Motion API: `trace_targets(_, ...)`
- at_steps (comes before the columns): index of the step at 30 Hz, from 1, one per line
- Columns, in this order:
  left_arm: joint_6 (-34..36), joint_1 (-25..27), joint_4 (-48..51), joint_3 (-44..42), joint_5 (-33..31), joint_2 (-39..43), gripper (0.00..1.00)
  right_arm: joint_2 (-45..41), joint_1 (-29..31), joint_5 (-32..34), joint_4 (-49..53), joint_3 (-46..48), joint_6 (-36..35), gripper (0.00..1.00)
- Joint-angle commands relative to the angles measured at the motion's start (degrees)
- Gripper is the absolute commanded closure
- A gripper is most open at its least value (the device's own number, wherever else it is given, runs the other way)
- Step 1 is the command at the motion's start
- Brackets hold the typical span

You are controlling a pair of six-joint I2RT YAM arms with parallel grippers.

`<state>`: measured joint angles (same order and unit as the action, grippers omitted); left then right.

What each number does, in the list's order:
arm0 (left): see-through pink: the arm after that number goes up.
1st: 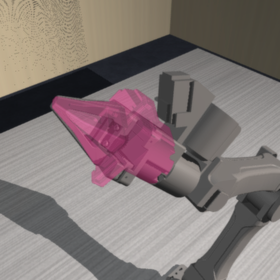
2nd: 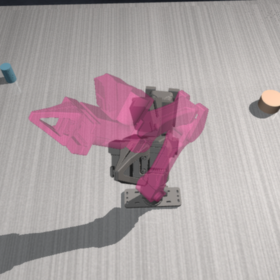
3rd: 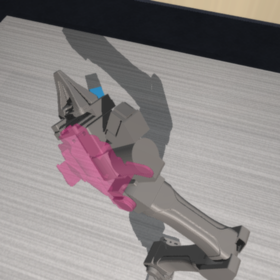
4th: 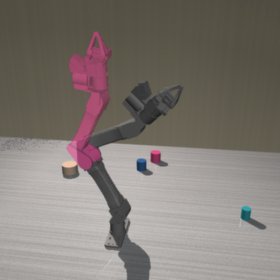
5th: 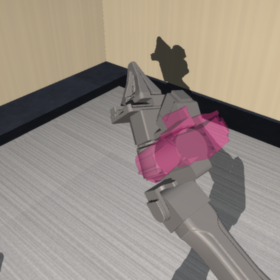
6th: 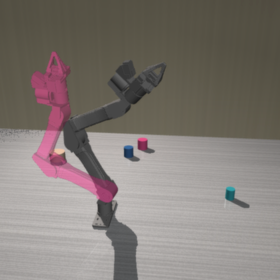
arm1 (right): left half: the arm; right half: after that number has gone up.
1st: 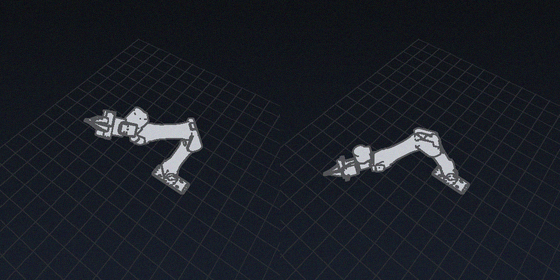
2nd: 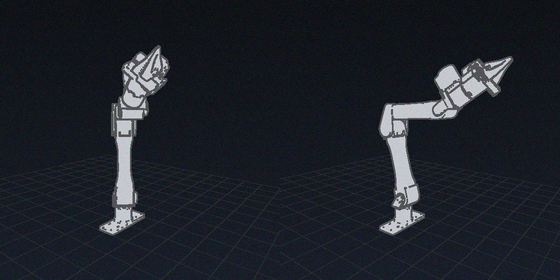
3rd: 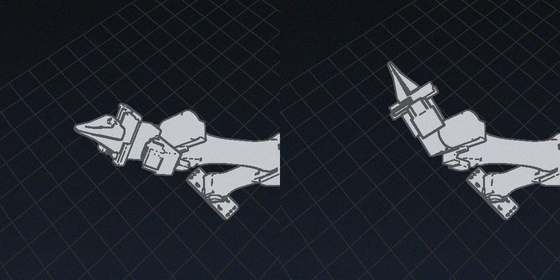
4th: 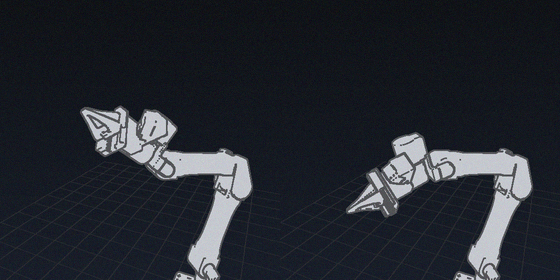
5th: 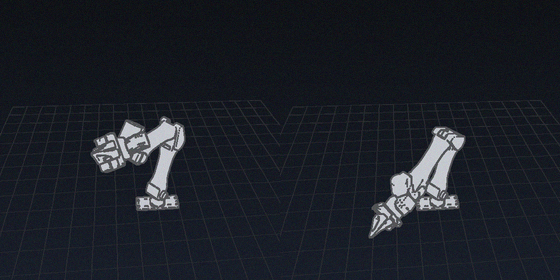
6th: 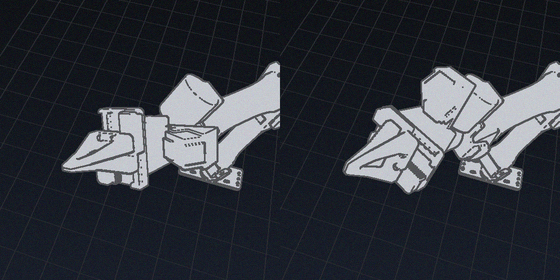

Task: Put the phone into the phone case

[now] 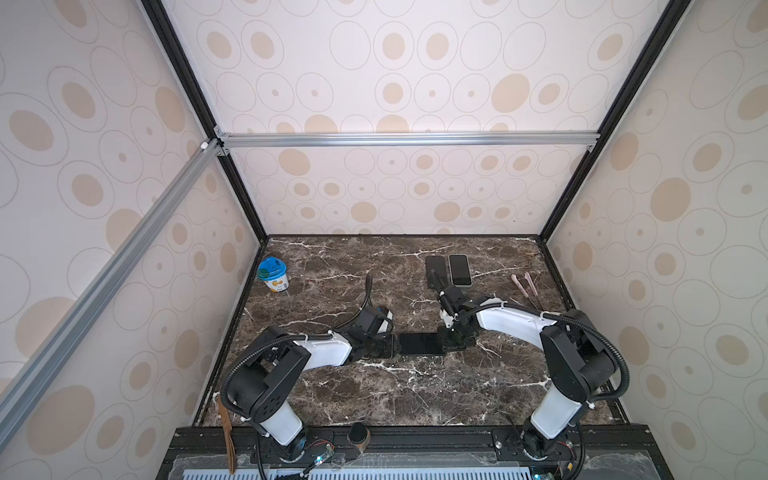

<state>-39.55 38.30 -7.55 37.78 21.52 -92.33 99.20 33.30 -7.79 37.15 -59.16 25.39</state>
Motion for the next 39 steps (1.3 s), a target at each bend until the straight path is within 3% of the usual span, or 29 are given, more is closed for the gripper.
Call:
trace_targets(1, 1.64, 0.11, 3.65, 1.32, -3.26, 2.1, 0.75, 2.8, 2.17, 1.16, -2.04, 1.48, -2.83, 0.83)
trace_targets(5, 2.61, 0.01, 5.09, 2.32, -4.84, 3.78, 0.68, -0.58, 1.82, 1.73, 2.8, -2.9, -4.69, 0.77)
trace_targets(16, 5.25, -0.66, 5.83, 7.8, -3.73, 2.1, 0.68, -3.95, -0.72, 1.37, 7.15, -9.44, -6.31, 0.76)
trace_targets(22, 5.93, -0.65, 7.7, 11.26, -5.83, -1.79, 0.63, -1.9, -3.04, 4.12, 6.59, -10.05, -6.53, 0.76)
trace_targets(33, 6.68, -0.66, 9.94, 12.66, -5.0, -5.1, 0.68, 2.54, -5.63, -2.9, 0.85, -8.11, -6.52, 0.79)
trace_targets(39, 6.68, -0.62, 9.45, 11.55, -3.51, -5.97, 0.72, 4.12, -5.58, -2.12, 0.69, -7.2, -6.15, 0.81)
